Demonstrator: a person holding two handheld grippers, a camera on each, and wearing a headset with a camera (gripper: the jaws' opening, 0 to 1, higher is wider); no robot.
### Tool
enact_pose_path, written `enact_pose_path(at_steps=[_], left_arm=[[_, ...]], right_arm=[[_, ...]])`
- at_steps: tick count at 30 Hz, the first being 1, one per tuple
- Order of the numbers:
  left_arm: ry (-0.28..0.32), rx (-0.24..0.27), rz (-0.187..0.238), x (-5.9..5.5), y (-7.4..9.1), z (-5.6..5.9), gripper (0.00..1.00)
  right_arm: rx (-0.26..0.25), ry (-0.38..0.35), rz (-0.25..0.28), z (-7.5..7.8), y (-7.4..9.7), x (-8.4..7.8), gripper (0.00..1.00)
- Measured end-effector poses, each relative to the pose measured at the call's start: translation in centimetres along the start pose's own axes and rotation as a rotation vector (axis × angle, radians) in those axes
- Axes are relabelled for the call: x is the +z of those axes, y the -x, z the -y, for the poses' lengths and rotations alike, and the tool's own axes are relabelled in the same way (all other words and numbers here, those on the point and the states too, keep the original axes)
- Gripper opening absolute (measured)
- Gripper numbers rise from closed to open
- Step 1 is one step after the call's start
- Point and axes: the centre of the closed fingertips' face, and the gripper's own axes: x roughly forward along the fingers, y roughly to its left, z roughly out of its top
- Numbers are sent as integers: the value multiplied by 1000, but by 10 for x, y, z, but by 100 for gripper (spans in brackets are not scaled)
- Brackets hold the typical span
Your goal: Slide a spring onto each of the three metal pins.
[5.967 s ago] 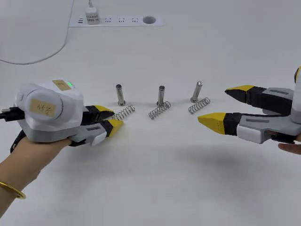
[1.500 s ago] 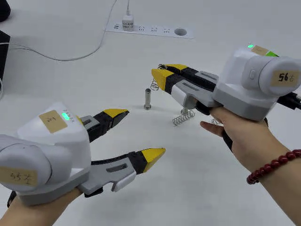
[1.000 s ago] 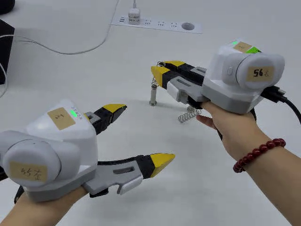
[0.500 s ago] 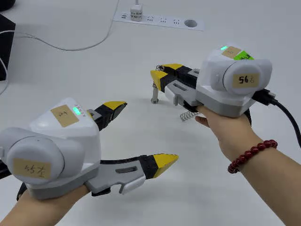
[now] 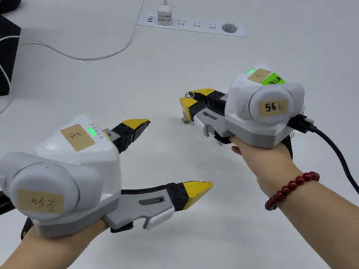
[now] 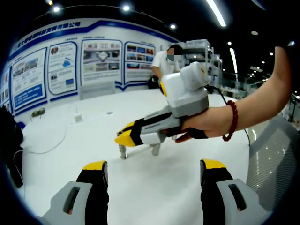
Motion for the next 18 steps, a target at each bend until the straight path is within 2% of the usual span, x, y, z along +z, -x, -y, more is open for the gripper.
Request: enact_pose_path(at_steps=[12, 18], left_arm=[[0, 5, -7, -1, 1, -1, 81], [-1, 6, -9, -1, 1, -1, 82]], right_arm=[[1, -12, -51, -2, -5, -16, 12], [4, -20, -58, -3, -3, -17, 15]])
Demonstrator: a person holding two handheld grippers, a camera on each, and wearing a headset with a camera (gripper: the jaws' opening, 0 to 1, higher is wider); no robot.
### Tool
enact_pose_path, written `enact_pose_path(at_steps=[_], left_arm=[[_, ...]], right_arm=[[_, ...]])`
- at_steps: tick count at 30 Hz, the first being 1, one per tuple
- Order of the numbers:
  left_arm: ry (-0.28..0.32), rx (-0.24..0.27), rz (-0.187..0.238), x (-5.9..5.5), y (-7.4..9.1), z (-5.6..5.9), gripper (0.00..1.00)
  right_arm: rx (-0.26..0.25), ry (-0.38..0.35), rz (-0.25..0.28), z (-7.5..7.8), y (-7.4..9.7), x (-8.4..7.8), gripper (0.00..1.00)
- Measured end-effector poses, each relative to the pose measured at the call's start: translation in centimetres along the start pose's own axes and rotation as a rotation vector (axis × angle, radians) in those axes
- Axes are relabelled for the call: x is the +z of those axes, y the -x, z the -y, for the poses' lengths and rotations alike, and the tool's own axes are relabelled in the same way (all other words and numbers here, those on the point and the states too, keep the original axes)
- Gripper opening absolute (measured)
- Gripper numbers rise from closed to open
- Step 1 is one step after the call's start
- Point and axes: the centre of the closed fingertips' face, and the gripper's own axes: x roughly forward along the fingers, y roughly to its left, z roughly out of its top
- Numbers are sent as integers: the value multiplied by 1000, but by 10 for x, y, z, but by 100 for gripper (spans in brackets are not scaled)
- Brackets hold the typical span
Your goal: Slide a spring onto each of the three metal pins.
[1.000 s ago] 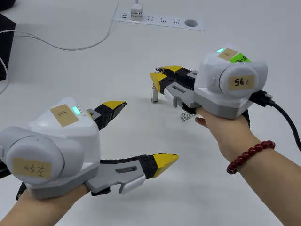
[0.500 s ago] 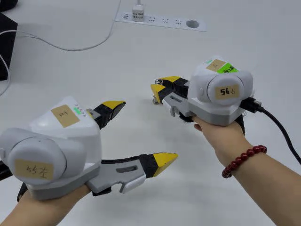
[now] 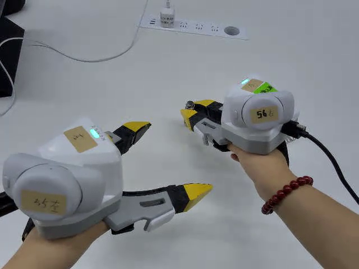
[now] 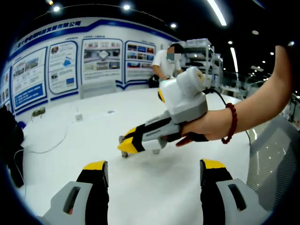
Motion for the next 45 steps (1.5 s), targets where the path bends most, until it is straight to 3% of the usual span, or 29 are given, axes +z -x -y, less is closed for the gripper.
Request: enact_pose_path(at_steps=[10, 18, 28, 45], left_arm=[[-13, 10, -9, 0, -1, -1, 82], [-43, 3, -23, 1, -5, -1, 80], [-85, -23, -42, 3, -21, 1, 72], [-130, -60, -96, -2, -56, 2, 58]], right_arm=[[13, -34, 34, -3, 18, 22, 30], [-7, -66, 25, 8, 43, 31, 41], [-42, -111, 27, 22, 80, 30, 45], [-92, -145, 12, 43, 131, 9, 52]])
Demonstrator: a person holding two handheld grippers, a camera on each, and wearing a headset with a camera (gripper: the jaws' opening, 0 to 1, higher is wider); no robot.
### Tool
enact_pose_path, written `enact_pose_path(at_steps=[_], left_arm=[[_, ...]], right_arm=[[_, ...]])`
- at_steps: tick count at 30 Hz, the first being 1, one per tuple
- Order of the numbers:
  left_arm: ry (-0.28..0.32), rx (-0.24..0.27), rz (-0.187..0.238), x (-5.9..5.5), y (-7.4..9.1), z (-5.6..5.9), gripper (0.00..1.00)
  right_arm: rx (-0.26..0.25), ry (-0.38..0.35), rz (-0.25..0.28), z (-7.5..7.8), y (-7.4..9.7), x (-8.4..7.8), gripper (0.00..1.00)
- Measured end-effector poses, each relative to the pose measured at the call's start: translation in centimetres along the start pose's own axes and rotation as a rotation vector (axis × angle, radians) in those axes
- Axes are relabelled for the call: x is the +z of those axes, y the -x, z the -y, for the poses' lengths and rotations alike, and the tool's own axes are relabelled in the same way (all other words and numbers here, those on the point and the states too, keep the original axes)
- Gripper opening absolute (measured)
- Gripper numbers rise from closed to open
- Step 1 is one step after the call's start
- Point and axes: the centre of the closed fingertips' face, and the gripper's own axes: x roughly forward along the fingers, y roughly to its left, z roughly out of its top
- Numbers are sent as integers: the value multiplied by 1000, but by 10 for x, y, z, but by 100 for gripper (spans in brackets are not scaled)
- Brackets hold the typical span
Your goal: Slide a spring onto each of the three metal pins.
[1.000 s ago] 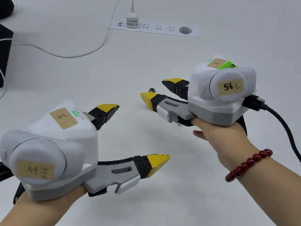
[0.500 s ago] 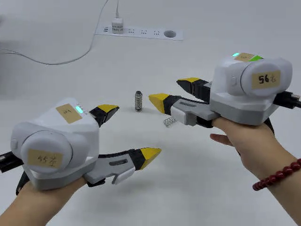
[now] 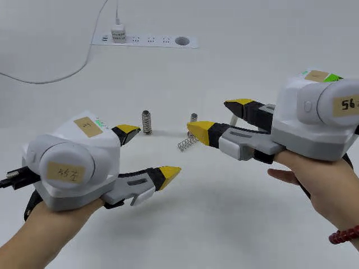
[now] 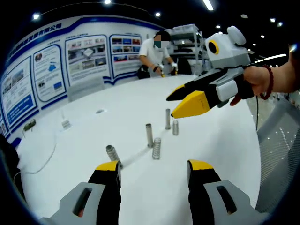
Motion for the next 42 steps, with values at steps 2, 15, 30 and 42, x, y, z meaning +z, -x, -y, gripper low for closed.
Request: enact_pose_path(at_steps=[2, 15, 30, 42], left_arm=[[-4, -12, -5, 0, -5, 1, 56], [-20, -53, -49, -5, -32, 3, 41], [6, -91, -111, -13, -56, 2, 29], [-50, -118, -143, -15, -69, 3, 22]], right_arm=[[0, -3, -2, 2, 5, -3, 52], [13, -4, -11, 6, 23, -19, 52], [8, -12, -32, 10, 32, -35, 54], [-9, -29, -53, 16, 36, -45, 54]])
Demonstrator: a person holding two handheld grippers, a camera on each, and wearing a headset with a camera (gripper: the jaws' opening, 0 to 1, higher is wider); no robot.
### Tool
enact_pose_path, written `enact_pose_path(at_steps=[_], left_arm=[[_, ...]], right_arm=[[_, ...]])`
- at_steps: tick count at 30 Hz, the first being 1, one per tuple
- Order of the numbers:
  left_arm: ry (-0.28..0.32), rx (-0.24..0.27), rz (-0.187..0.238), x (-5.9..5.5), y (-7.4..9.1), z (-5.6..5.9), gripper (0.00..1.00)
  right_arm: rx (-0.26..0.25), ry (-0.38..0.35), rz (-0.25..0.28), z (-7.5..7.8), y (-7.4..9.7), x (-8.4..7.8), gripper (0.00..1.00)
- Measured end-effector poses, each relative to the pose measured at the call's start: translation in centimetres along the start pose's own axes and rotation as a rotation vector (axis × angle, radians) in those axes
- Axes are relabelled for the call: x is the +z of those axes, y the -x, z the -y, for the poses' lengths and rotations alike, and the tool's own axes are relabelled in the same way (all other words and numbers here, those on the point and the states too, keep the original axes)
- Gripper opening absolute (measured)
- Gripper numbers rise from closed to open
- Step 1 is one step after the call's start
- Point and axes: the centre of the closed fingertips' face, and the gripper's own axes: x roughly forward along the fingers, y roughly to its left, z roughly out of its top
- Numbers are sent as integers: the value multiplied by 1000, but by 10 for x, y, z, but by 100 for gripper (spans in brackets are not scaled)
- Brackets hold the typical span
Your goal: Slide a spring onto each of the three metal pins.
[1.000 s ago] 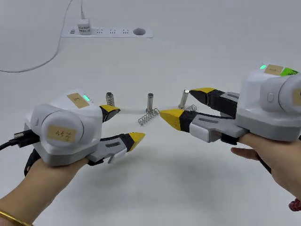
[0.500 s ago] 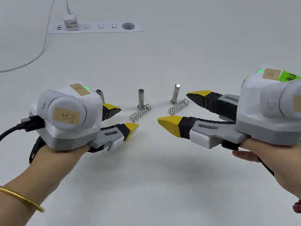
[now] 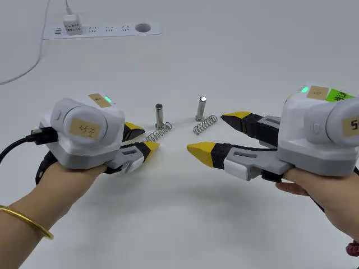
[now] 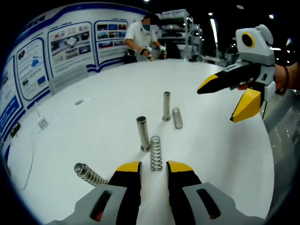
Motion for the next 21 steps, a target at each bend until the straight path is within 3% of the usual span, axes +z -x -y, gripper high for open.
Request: enact_pose_path(at_steps=[21], left_arm=[[-16, -53, -24, 4, -10, 6, 12]], right_arm=[[-13, -33, -2, 7, 0, -2, 54]])
